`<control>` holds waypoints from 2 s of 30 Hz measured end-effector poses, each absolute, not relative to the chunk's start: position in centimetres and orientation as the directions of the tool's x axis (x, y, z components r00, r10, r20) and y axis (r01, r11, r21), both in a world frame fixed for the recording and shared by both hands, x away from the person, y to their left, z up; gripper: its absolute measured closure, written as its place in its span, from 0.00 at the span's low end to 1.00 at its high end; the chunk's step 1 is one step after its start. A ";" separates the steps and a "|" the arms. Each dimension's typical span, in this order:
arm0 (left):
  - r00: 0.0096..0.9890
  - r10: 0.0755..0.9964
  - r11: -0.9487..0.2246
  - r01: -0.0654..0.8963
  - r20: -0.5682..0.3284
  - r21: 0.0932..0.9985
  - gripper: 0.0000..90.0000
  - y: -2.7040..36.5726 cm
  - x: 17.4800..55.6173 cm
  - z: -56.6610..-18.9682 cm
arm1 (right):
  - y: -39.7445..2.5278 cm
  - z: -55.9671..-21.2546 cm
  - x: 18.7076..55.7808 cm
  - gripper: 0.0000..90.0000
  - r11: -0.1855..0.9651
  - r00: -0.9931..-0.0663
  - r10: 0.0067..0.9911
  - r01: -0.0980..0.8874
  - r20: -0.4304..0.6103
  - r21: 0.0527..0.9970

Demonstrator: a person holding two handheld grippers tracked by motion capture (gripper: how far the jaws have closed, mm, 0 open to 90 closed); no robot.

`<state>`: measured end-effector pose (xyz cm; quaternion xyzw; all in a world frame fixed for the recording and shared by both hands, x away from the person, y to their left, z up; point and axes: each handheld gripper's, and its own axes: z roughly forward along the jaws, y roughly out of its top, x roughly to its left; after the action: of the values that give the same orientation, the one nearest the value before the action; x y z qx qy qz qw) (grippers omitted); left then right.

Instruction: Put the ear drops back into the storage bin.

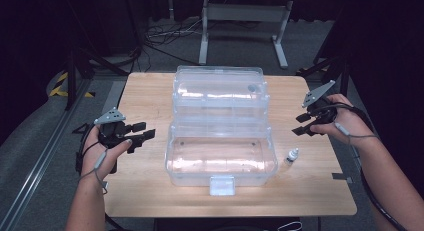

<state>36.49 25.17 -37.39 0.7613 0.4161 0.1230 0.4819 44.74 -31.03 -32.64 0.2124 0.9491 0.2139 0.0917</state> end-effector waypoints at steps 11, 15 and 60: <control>0.623 0.752 -0.195 0.523 -0.216 0.830 0.55 25.1 36.6 -37.6 | -29.7 -33.9 44.1 0.55 0.869 -0.918 0.390 0.343 -0.068 0.357; 0.623 0.752 -0.197 0.525 -0.216 0.828 0.55 25.1 36.6 -37.6 | -29.5 -34.3 43.9 0.55 0.876 -0.919 0.389 0.350 -0.059 0.331; 0.630 0.745 -0.213 0.538 -0.221 0.816 0.55 24.7 36.8 -38.0 | -28.5 -39.9 43.7 0.79 0.941 -0.941 0.334 0.330 -0.049 0.072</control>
<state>36.77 24.75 -37.96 0.7709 0.4160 0.1099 0.4698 43.72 -28.51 -39.86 0.1686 0.9847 0.0314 0.0304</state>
